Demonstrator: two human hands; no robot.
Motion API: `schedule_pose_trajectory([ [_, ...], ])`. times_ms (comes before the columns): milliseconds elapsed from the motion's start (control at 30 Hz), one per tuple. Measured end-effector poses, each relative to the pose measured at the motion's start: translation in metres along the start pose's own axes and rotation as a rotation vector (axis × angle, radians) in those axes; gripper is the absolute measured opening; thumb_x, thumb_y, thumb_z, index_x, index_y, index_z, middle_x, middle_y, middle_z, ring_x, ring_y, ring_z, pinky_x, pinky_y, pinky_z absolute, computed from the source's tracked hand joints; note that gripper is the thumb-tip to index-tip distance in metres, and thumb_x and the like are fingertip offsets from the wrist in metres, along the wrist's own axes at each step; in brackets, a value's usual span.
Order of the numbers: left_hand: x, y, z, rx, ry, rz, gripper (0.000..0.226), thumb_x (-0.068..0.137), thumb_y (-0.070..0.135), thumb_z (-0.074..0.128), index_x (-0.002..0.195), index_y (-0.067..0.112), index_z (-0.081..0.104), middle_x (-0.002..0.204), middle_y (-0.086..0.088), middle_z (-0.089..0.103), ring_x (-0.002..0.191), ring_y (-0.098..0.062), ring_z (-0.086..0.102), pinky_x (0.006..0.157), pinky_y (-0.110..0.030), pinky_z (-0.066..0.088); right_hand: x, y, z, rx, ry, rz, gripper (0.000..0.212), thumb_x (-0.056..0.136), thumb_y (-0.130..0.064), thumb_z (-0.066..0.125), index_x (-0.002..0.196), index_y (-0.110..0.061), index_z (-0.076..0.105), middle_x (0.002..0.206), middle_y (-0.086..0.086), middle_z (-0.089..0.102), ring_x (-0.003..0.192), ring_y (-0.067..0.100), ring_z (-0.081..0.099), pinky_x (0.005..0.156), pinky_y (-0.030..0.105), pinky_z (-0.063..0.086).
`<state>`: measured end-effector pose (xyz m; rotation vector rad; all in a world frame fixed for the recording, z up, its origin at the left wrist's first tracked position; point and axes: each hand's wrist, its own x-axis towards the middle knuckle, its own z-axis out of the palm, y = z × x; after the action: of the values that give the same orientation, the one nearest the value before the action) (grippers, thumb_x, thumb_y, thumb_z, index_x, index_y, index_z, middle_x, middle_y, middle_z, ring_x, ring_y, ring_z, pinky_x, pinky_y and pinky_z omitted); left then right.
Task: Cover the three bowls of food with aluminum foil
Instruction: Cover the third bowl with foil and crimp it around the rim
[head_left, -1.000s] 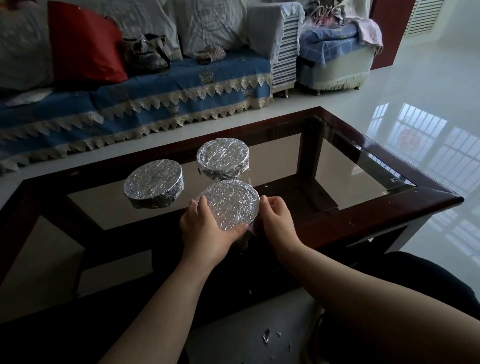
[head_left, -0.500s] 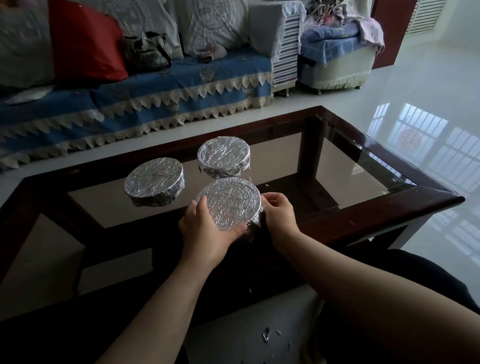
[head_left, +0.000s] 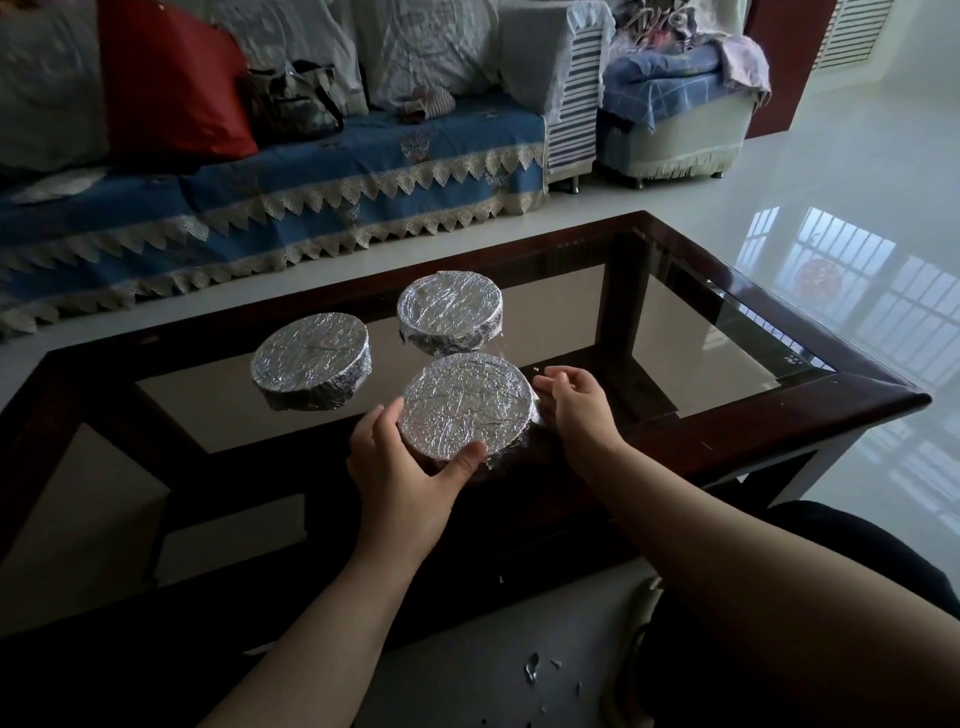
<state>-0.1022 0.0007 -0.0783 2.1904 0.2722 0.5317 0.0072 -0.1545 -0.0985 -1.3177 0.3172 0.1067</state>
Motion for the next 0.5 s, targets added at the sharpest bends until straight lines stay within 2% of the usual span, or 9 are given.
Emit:
schedule_pose_trajectory([
  [33, 0.003, -0.002, -0.002, 0.045, -0.010, 0.081, 0.102, 0.064, 0.079, 0.057, 0.139, 0.013, 0.040, 0.148, -0.014, 0.027, 0.139, -0.027, 0.022, 0.108, -0.031, 0.019, -0.002, 0.000, -0.001, -0.004, 0.027, -0.049, 0.023, 0.101, -0.021, 0.043, 0.114, -0.006, 0.053, 0.108, 0.009, 0.065, 0.087, 0.016, 0.066, 0.072, 0.029, 0.057],
  [100, 0.012, -0.008, -0.003, 0.148, -0.070, 0.229, 0.102, 0.065, 0.087, 0.044, 0.141, 0.019, 0.039, 0.153, -0.014, 0.019, 0.143, -0.029, 0.015, 0.112, -0.039, 0.018, -0.010, 0.004, -0.001, -0.074, 0.040, -0.186, 0.022, 0.098, -0.028, 0.049, 0.111, -0.011, 0.055, 0.108, 0.007, 0.065, 0.098, 0.018, 0.066, 0.085, 0.037, 0.056],
  [200, 0.025, -0.017, -0.002, 0.248, -0.197, 0.318, 0.101, 0.065, 0.090, 0.038, 0.145, 0.028, 0.033, 0.159, -0.008, 0.006, 0.147, -0.029, -0.001, 0.115, -0.043, 0.009, -0.034, 0.017, 0.001, -0.251, -0.022, -0.352, 0.027, 0.096, -0.031, 0.053, 0.117, -0.014, 0.056, 0.109, -0.001, 0.064, 0.104, 0.012, 0.061, 0.092, 0.030, 0.051],
  [267, 0.028, -0.024, 0.002, 0.275, -0.272, 0.313, 0.102, 0.065, 0.090, 0.037, 0.146, 0.029, 0.032, 0.160, -0.008, 0.002, 0.147, -0.029, 0.000, 0.117, -0.051, 0.014, -0.044, 0.028, 0.002, -0.275, -0.070, -0.352, 0.034, 0.093, -0.034, 0.056, 0.123, -0.017, 0.053, 0.114, -0.006, 0.062, 0.108, 0.006, 0.058, 0.093, 0.025, 0.048],
  [367, 0.023, -0.029, 0.012, 0.321, -0.295, 0.291, 0.098, 0.068, 0.081, 0.044, 0.146, 0.023, 0.033, 0.159, -0.013, -0.003, 0.146, -0.032, 0.006, 0.113, -0.055, 0.024, -0.043, 0.031, 0.002, -0.206, -0.067, -0.331, 0.037, 0.091, -0.035, 0.059, 0.124, -0.018, 0.056, 0.117, -0.005, 0.064, 0.110, 0.007, 0.060, 0.096, 0.030, 0.050],
  [500, 0.019, -0.025, 0.018, 0.353, -0.257, 0.261, 0.099, 0.070, 0.078, 0.039, 0.147, 0.016, 0.032, 0.158, -0.018, -0.004, 0.146, -0.033, 0.000, 0.115, -0.054, 0.019, -0.038, 0.027, 0.004, -0.113, -0.028, -0.282, 0.020, 0.094, -0.029, 0.056, 0.110, -0.018, 0.063, 0.106, 0.001, 0.070, 0.101, 0.013, 0.065, 0.094, 0.034, 0.052],
])
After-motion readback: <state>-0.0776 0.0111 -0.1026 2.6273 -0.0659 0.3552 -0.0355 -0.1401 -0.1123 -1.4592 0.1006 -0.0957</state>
